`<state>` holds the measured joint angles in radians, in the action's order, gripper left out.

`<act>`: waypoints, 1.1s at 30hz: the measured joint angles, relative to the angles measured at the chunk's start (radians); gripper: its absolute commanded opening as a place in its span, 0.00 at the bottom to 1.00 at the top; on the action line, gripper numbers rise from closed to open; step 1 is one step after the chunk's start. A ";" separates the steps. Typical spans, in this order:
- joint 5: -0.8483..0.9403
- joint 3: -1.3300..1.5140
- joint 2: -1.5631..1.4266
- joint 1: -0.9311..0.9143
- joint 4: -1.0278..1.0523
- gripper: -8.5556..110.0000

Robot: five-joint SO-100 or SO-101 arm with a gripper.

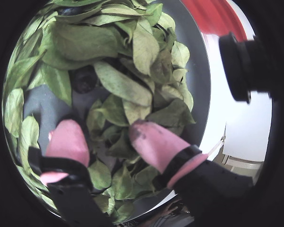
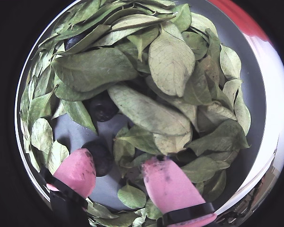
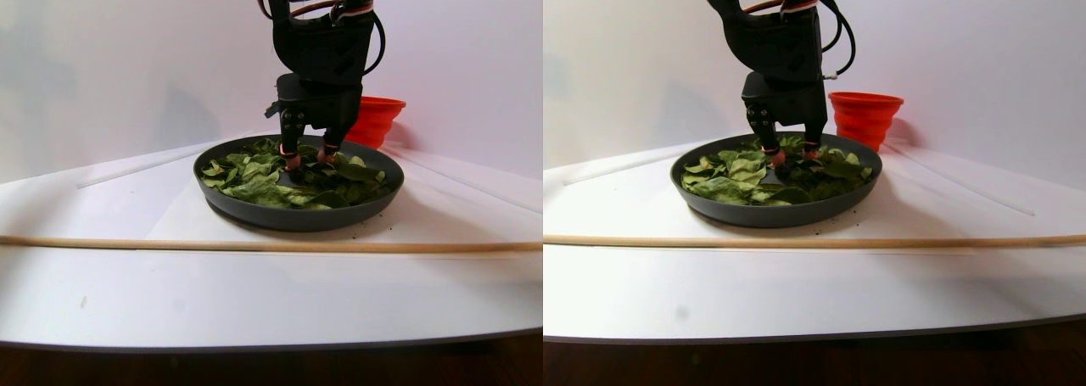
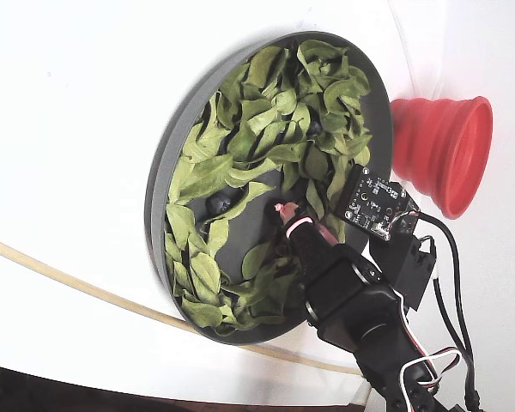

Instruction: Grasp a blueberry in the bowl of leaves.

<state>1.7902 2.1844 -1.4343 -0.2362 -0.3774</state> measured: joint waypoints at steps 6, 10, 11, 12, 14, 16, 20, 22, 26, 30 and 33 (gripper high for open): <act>0.000 0.000 0.000 0.000 0.000 0.23; 0.000 0.000 0.000 0.000 0.000 0.23; 0.003 0.000 0.000 0.000 0.000 0.23; 0.006 0.000 0.000 0.000 0.000 0.23; 0.006 0.000 0.000 0.000 0.000 0.23; 0.006 0.000 0.000 0.000 0.000 0.23; 0.006 0.000 0.000 0.000 0.000 0.23; 0.006 0.000 0.000 0.000 0.000 0.23; 0.006 0.000 0.000 0.000 0.000 0.23; 0.006 0.000 -0.005 0.000 0.008 0.23; 0.006 0.000 -0.020 0.000 0.029 0.23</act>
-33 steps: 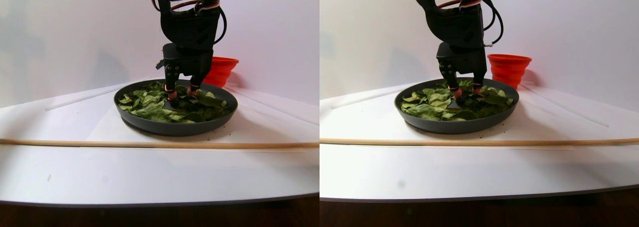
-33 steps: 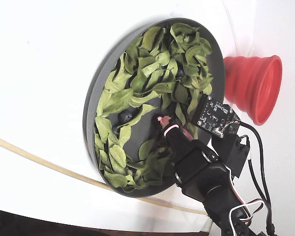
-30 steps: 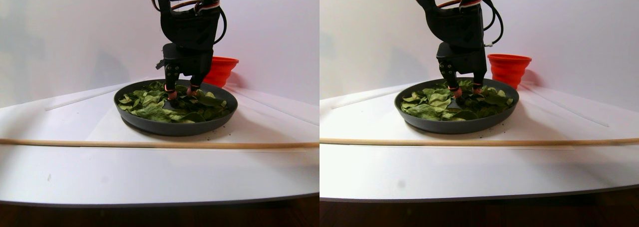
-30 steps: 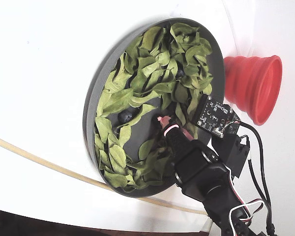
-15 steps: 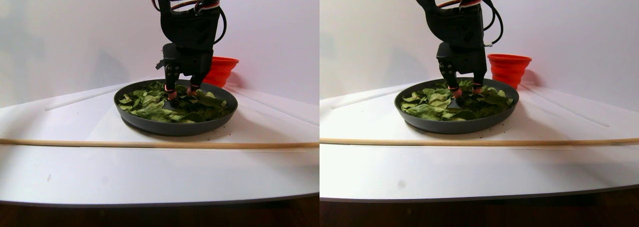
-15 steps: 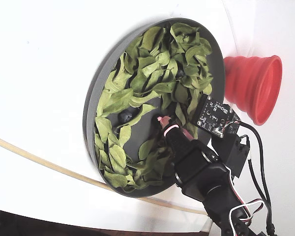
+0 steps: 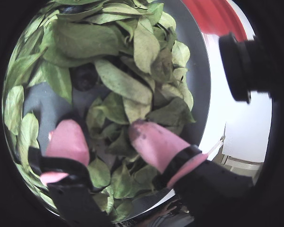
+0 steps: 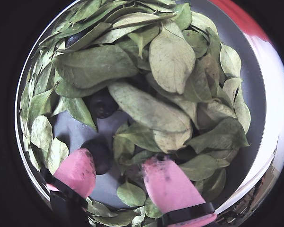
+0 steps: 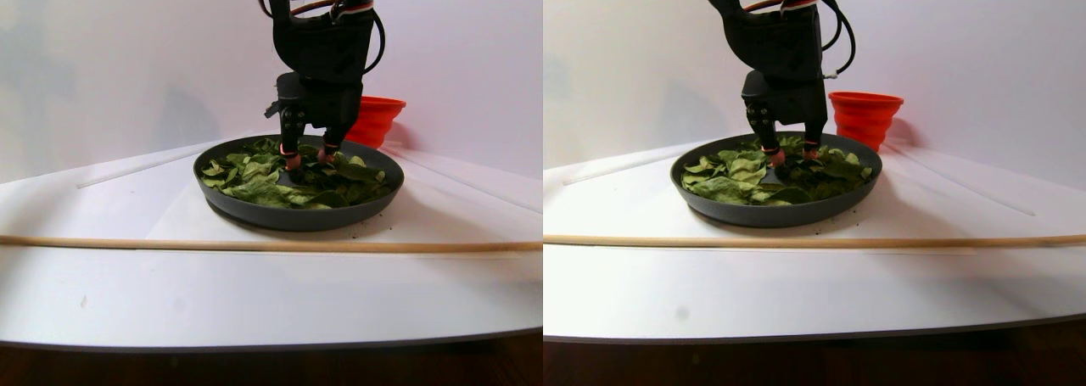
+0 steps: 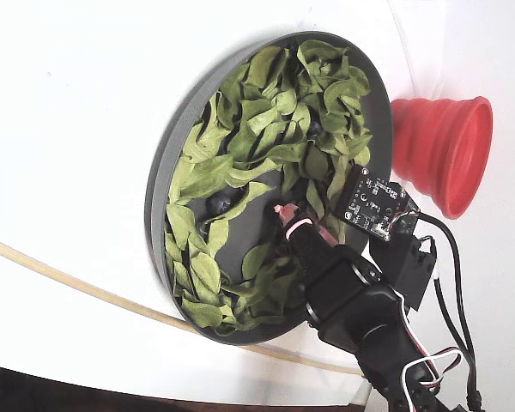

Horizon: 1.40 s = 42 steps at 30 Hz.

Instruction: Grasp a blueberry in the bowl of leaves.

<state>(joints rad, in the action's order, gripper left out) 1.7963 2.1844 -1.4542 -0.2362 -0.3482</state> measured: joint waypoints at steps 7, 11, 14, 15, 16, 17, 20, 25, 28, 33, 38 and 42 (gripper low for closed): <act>0.000 0.002 -0.018 0.000 0.025 0.23; -0.018 0.009 -0.037 0.000 0.038 0.24; -0.028 0.017 -0.049 0.006 0.046 0.24; -0.028 0.017 -0.051 0.009 0.048 0.24; -0.028 0.017 -0.051 0.015 0.051 0.24; -0.028 0.017 -0.052 0.018 0.051 0.24; -0.034 0.018 -0.052 0.026 0.054 0.24; -0.049 0.023 -0.052 0.038 0.054 0.24; -0.051 0.023 -0.052 0.041 0.054 0.24; -0.052 0.023 -0.052 0.051 0.054 0.24; -0.063 0.023 -0.038 0.051 0.046 0.24; -0.066 0.023 -0.020 0.051 0.031 0.24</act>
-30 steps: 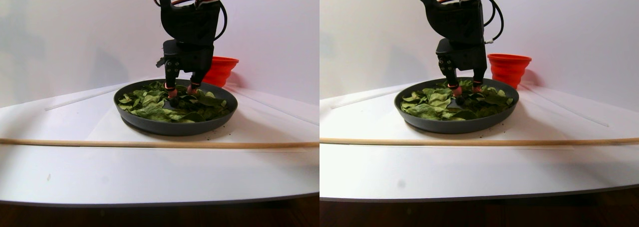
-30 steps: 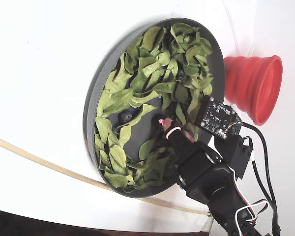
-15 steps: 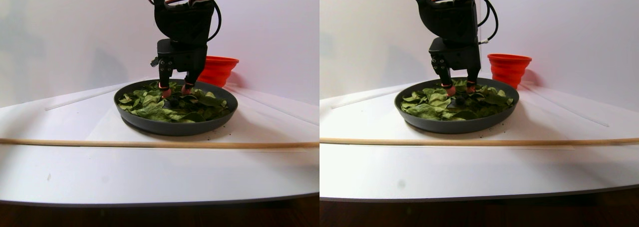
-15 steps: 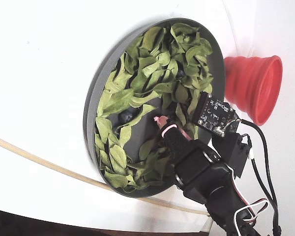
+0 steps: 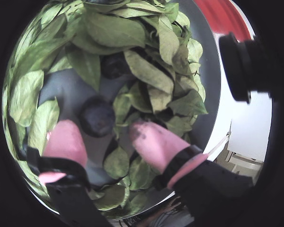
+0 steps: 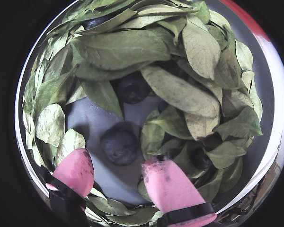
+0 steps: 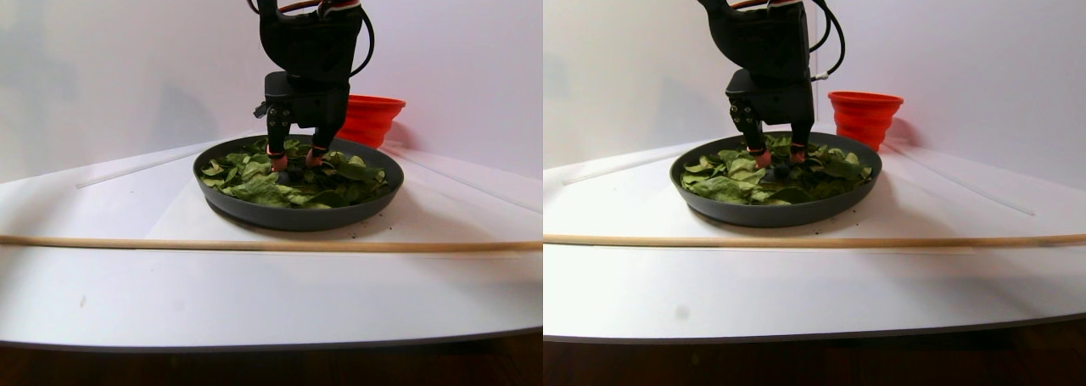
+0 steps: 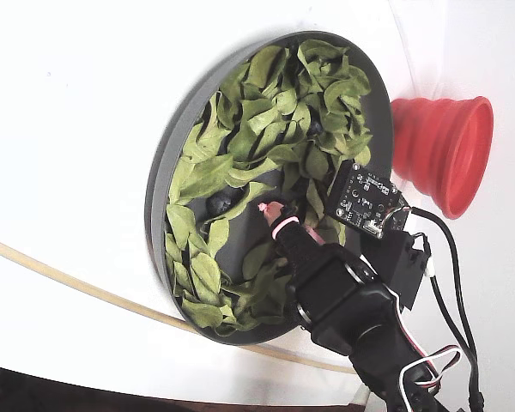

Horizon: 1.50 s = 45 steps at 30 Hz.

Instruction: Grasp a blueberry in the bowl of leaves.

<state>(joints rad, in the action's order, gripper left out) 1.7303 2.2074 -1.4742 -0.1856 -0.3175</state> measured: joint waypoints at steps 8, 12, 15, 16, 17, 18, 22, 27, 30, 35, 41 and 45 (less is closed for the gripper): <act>0.008 -0.008 0.038 0.000 -0.020 0.24; -0.003 -0.023 0.052 0.000 -0.032 0.24; -0.002 -0.025 0.054 0.000 -0.035 0.24; -0.005 -0.025 0.054 0.000 -0.035 0.24; -0.005 -0.025 0.054 0.000 -0.035 0.24; -0.005 -0.025 0.054 0.000 -0.035 0.24; -0.005 -0.028 0.074 0.000 -0.051 0.24; -0.008 -0.032 0.100 0.000 -0.072 0.24; -0.018 -0.041 0.103 0.000 -0.074 0.24; -0.032 -0.049 0.103 0.000 -0.083 0.24; -0.035 -0.049 0.123 -0.003 -0.107 0.24; -0.034 -0.049 0.124 -0.003 -0.110 0.23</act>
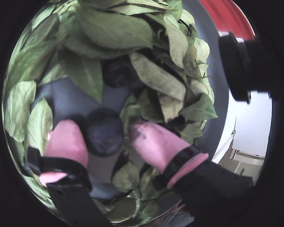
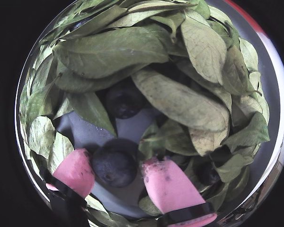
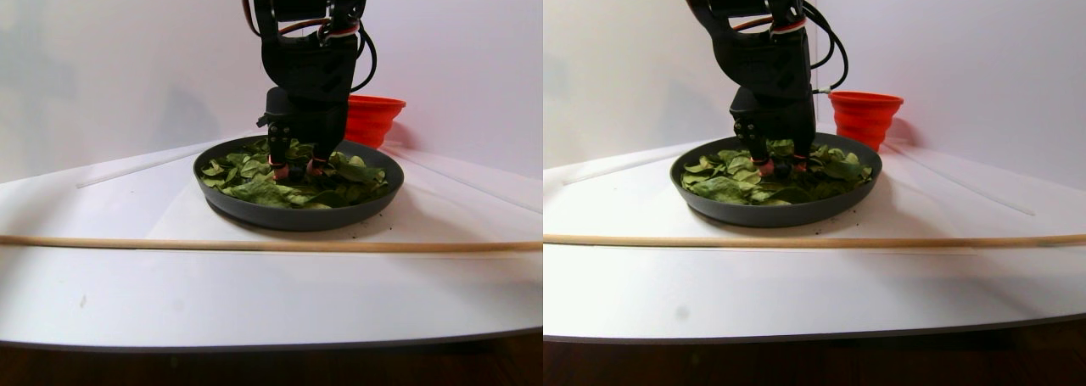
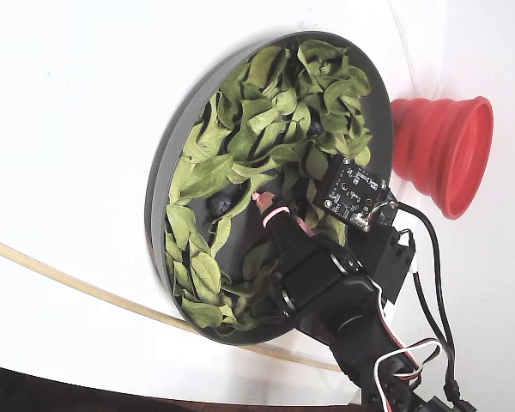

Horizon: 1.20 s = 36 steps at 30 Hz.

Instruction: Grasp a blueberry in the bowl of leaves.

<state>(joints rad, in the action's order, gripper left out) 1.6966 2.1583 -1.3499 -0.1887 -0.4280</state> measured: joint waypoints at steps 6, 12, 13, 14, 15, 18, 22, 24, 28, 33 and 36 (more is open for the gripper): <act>0.000 0.000 0.006 0.000 0.000 0.22; 0.014 0.000 0.006 0.000 -0.006 0.21; 0.014 0.000 0.006 0.000 -0.006 0.21; 0.014 0.000 0.006 0.000 -0.006 0.21; 0.014 0.000 0.006 0.000 -0.006 0.21; 0.014 0.000 0.006 0.000 -0.006 0.21; 0.014 0.000 0.006 0.000 -0.006 0.20; 0.014 0.003 -0.002 0.000 0.002 0.20; 0.014 0.015 -0.009 0.000 0.005 0.20; 0.014 0.015 -0.020 0.000 0.014 0.20; 0.014 0.018 -0.055 0.000 0.032 0.20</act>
<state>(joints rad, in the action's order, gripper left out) 1.7104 2.1767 -1.4051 -0.1887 -0.3958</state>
